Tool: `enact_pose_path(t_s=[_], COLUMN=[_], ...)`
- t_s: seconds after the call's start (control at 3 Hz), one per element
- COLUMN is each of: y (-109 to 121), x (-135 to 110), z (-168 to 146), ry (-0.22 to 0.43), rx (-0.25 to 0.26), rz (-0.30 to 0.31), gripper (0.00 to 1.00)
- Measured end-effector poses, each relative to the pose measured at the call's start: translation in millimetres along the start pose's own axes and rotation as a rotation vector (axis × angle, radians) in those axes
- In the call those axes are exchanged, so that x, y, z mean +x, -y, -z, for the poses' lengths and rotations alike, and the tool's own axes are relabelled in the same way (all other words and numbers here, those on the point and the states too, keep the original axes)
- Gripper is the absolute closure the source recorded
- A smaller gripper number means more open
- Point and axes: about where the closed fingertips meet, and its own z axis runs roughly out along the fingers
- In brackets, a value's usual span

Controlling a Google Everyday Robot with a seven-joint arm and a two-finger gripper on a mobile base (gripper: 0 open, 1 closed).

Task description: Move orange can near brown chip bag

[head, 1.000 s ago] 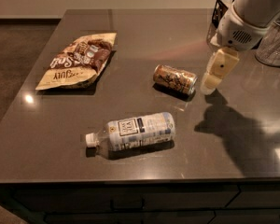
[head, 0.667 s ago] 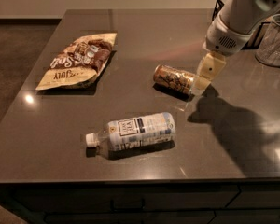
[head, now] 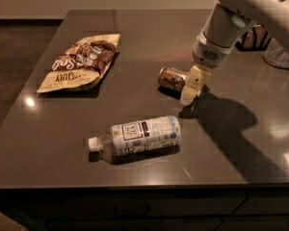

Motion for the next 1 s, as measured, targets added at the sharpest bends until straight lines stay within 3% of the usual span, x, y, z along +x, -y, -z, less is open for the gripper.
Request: enact_pose_path(t_s=[0.33,1.0], y=[0,5], x=[-7,-24], z=[-12,-11], ry=[-0.020,-0.053], rx=[-0.009,-0.010], rz=[0.003,0.024], gripper=[0.16,0.63])
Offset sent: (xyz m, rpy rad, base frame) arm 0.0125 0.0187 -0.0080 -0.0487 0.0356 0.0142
